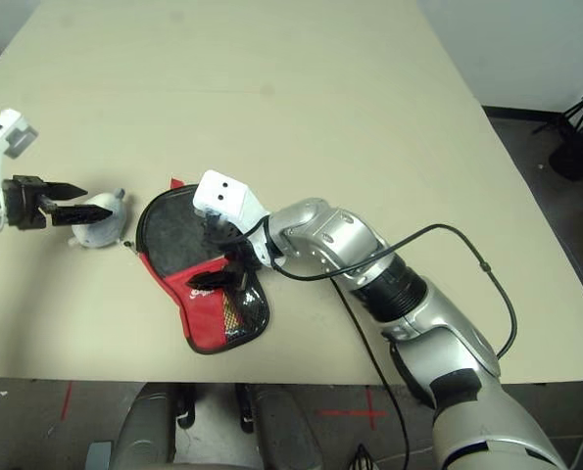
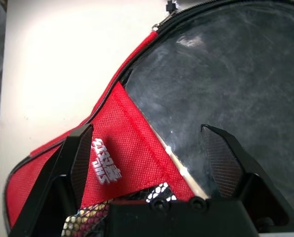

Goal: Store the ping-pong paddle in its case and zip it.

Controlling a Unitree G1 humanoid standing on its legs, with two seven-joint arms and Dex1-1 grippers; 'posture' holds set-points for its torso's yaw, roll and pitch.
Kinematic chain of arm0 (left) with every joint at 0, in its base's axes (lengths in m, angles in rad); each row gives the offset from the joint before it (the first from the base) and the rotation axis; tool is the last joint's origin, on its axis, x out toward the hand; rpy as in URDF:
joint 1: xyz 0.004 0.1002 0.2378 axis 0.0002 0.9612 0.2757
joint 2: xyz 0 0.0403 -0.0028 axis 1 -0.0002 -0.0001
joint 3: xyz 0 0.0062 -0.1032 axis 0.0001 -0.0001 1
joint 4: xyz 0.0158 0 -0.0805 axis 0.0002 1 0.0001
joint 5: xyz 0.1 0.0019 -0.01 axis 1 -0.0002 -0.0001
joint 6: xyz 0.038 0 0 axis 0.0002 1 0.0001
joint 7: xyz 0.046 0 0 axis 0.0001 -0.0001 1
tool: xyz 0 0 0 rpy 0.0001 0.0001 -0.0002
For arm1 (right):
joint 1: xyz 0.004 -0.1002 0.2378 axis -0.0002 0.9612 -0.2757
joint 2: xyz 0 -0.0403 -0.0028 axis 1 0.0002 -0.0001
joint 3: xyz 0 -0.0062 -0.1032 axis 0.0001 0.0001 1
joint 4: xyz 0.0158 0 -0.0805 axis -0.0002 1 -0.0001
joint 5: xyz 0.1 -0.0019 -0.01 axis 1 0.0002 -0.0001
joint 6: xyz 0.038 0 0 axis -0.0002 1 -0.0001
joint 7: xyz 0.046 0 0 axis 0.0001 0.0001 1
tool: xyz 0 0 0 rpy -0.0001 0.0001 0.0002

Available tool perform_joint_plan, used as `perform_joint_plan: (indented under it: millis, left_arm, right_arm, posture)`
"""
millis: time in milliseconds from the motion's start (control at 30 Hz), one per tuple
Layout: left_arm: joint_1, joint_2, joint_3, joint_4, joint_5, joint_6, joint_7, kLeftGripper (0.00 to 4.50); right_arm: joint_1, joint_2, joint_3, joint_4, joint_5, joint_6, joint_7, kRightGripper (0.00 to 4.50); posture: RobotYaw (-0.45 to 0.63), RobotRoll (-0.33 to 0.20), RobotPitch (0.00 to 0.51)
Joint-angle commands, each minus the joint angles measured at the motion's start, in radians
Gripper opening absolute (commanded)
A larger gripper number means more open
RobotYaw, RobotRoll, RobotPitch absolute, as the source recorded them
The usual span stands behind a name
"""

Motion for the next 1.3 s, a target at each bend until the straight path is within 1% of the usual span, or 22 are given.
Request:
perform_joint_plan:
  millis: [33, 267, 567, 633, 700, 833, 867, 967, 1067, 1133, 1300]
  left_arm:
    - [0.027, -0.025, -0.041, 0.041, 0.052, -0.055, 0.011, 4.5]
    - [0.036, -0.076, -0.083, 0.059, 0.081, -0.074, 0.004, 4.5]
    - [0.011, -0.084, -0.1, 0.108, 0.117, -0.074, 0.001, 4.5]
    - [0.002, -0.08, -0.1, 0.117, 0.123, -0.073, -0.005, 4.2]
    - [-0.014, -0.072, -0.1, 0.13, 0.131, -0.073, -0.014, 3.75]
    - [-0.065, -0.065, -0.093, 0.174, 0.152, -0.089, -0.011, 2.57]
    - [-0.08, -0.066, -0.092, 0.19, 0.161, -0.099, -0.009, 2.22]
    - [-0.13, -0.077, -0.096, 0.254, 0.192, -0.138, -0.002, 1.37]
    - [-0.182, -0.105, -0.102, 0.317, 0.22, -0.178, 0.01, 0.75]
    - [-0.213, -0.128, -0.103, 0.353, 0.234, -0.206, 0.019, 0.51]
    - [-0.281, -0.215, -0.083, 0.461, 0.26, -0.304, 0.08, 0.49]
  right_arm:
    - [-0.008, 0.014, 0.04, 0.005, -0.061, -0.03, 0.04, 4.47]
    - [-0.01, 0.036, 0.049, 0.047, -0.144, -0.051, 0.091, 4.47]
    - [-0.007, 0.077, 0.056, 0.102, -0.211, -0.113, 0.157, 4.47]
    - [-0.007, 0.082, 0.062, 0.112, -0.23, -0.135, 0.176, 4.5]
    - [-0.005, 0.087, 0.068, 0.123, -0.251, -0.158, 0.192, 4.5]
    - [0.003, 0.099, 0.081, 0.155, -0.297, -0.207, 0.213, 4.5]
    - [0.005, 0.103, 0.082, 0.16, -0.304, -0.213, 0.217, 4.5]
    - [0.013, 0.12, 0.079, 0.175, -0.319, -0.222, 0.226, 4.5]
    - [0.022, 0.132, 0.078, 0.189, -0.332, -0.23, 0.231, 4.5]
    - [0.026, 0.139, 0.077, 0.199, -0.339, -0.232, 0.232, 4.5]
    - [0.03, 0.15, 0.068, 0.224, -0.359, -0.245, 0.236, 4.5]
  posture:
    - [-0.09, 0.0, 0.186]
    - [-0.1, 0.0, 0.185]
    - [-0.1, 0.0, 0.197]
    - [-0.09, 0.0, 0.2]
    - [-0.09, 0.0, 0.204]
    - [-0.08, 0.0, 0.209]
    - [-0.08, 0.0, 0.212]
    - [-0.07, 0.0, 0.218]
    - [-0.06, 0.0, 0.219]
    - [-0.07, 0.0, 0.221]
    - [-0.07, 0.0, 0.221]
